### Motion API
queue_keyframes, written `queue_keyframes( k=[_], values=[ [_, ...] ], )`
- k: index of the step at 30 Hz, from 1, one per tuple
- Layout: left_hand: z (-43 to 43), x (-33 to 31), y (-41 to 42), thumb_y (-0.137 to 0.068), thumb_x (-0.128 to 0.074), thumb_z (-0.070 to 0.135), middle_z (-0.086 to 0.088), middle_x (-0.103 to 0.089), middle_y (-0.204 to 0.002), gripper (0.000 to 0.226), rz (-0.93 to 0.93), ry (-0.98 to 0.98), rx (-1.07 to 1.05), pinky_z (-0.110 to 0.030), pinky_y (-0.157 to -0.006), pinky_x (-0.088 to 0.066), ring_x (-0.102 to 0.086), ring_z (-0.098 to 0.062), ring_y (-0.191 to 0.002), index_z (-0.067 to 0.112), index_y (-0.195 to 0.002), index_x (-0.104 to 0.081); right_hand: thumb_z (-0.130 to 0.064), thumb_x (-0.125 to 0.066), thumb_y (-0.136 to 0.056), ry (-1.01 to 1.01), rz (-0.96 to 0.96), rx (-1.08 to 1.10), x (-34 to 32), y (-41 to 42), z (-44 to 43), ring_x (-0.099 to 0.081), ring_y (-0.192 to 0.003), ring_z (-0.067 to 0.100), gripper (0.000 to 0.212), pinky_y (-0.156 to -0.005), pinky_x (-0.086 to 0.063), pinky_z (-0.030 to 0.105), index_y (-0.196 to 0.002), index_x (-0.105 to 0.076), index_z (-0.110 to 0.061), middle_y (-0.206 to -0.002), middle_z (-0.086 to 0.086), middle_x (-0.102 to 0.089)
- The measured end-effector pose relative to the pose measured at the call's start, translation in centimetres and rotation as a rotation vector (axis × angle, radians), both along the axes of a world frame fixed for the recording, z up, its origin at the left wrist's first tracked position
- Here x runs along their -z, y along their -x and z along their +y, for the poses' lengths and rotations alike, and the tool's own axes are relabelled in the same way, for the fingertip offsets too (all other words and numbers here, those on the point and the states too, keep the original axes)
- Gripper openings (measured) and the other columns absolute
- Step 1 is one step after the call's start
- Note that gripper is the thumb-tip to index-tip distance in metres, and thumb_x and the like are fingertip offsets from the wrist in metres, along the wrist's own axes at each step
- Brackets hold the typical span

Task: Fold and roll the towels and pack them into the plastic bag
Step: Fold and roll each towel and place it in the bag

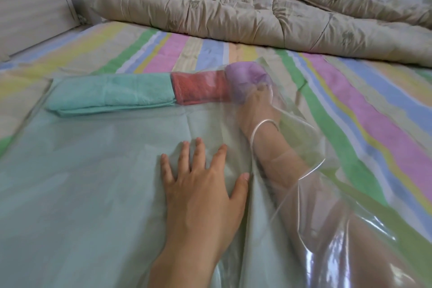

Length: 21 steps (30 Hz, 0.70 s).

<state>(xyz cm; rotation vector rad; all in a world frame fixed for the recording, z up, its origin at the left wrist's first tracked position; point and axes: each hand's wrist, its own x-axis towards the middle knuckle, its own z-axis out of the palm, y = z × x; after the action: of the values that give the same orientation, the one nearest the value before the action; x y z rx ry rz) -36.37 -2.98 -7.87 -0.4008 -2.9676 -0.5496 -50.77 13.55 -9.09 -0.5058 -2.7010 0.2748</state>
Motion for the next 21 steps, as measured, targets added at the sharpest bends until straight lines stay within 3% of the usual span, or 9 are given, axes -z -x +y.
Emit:
queue_keyframes(
  k=[4,6,9,12,14,15,16,18,21],
  values=[
    [-0.1,-0.4,0.2,-0.073,-0.001,0.073,0.002,-0.007,-0.163,0.085,-0.061,0.049,0.0,-0.049,-0.118,0.006,0.003,-0.018,-0.149,0.041,-0.149,-0.021,-0.025,-0.043,-0.093,-0.028,-0.109,-0.129,-0.3,0.1,0.4,-0.032,-0.133,0.036,0.038,-0.11,-0.027,0.042,-0.129,-0.048,-0.017,-0.138,0.009,-0.044],
    [-0.3,-0.1,0.8,-0.087,-0.018,0.072,0.002,-0.006,-0.163,0.07,-0.094,0.064,0.014,-0.05,-0.118,0.007,0.004,-0.018,-0.149,0.041,-0.149,-0.02,-0.026,-0.038,-0.097,-0.001,-0.164,-0.158,-0.8,-1.1,0.1,-0.04,-0.129,0.031,0.037,-0.107,-0.03,0.038,-0.131,-0.047,-0.016,-0.136,0.01,-0.048],
    [-0.4,0.5,1.3,-0.09,-0.029,0.068,0.001,-0.009,-0.163,0.065,-0.116,0.082,0.025,-0.051,-0.118,0.005,0.001,-0.019,-0.15,0.041,-0.149,-0.023,-0.028,-0.03,-0.097,0.025,-0.152,-0.214,-1.3,-5.0,0.3,-0.05,-0.122,0.033,0.043,-0.1,-0.037,0.039,-0.129,-0.049,-0.006,-0.132,0.017,-0.053],
    [-0.6,1.2,1.4,-0.09,-0.027,0.07,0.001,-0.014,-0.162,0.064,-0.092,0.055,0.018,-0.051,-0.119,0.001,-0.004,-0.018,-0.149,0.042,-0.148,-0.027,-0.032,-0.033,-0.096,0.075,-0.201,-0.152,-0.9,-11.6,0.0,-0.04,-0.132,0.031,0.043,-0.109,-0.025,0.038,-0.131,-0.051,-0.014,-0.14,0.017,-0.046],
    [-0.8,1.2,1.3,-0.085,-0.024,0.071,0.0,-0.024,-0.159,0.069,-0.031,0.022,0.006,-0.05,-0.119,-0.008,-0.016,-0.019,-0.148,0.038,-0.145,-0.037,-0.034,-0.034,-0.088,0.115,-0.063,-0.124,-0.6,-16.9,-0.5,-0.059,-0.108,0.039,0.036,-0.093,-0.044,0.047,-0.104,-0.064,-0.02,-0.113,0.023,-0.061],
    [-0.9,0.8,0.9,-0.081,-0.025,0.07,-0.004,-0.032,-0.156,0.073,0.01,-0.004,-0.005,-0.05,-0.118,-0.014,-0.026,-0.022,-0.144,0.033,-0.141,-0.045,-0.028,-0.035,-0.084,0.142,-0.06,-0.128,-0.6,-19.5,-0.8,-0.065,-0.09,0.041,0.036,-0.077,-0.052,0.048,-0.094,-0.067,-0.014,-0.098,0.025,-0.064],
    [-1.1,0.1,0.4,-0.079,-0.027,0.066,-0.008,-0.041,-0.151,0.074,0.055,-0.026,-0.002,-0.051,-0.116,-0.02,-0.036,-0.027,-0.138,0.026,-0.136,-0.052,-0.023,-0.039,-0.081,0.091,-0.063,-0.123,-0.6,-22.1,-1.0,-0.067,-0.086,0.04,0.034,-0.071,-0.054,0.046,-0.093,-0.068,-0.009,-0.095,0.024,-0.066],
    [-1.3,-1.5,-1.3,-0.077,-0.037,0.054,-0.015,-0.053,-0.139,0.065,0.123,-0.003,0.041,-0.054,-0.113,-0.026,-0.051,-0.033,-0.124,0.016,-0.124,-0.062,-0.021,-0.042,-0.084,0.064,-0.101,-0.187,-0.7,-27.5,-2.1,-0.062,-0.109,0.035,0.04,-0.089,-0.052,0.041,-0.112,-0.066,-0.006,-0.119,0.015,-0.063],
    [0.1,-4.4,-6.0,-0.077,-0.048,0.037,-0.011,-0.061,-0.127,0.05,0.181,0.013,0.109,-0.049,-0.111,-0.031,-0.058,-0.032,-0.113,0.014,-0.118,-0.065,-0.033,-0.025,-0.094,0.079,-0.133,-0.317,-0.8,-35.7,-3.5,-0.063,-0.109,0.032,0.053,-0.09,-0.048,0.042,-0.11,-0.068,-0.006,-0.117,0.013,-0.065]
  ],
)
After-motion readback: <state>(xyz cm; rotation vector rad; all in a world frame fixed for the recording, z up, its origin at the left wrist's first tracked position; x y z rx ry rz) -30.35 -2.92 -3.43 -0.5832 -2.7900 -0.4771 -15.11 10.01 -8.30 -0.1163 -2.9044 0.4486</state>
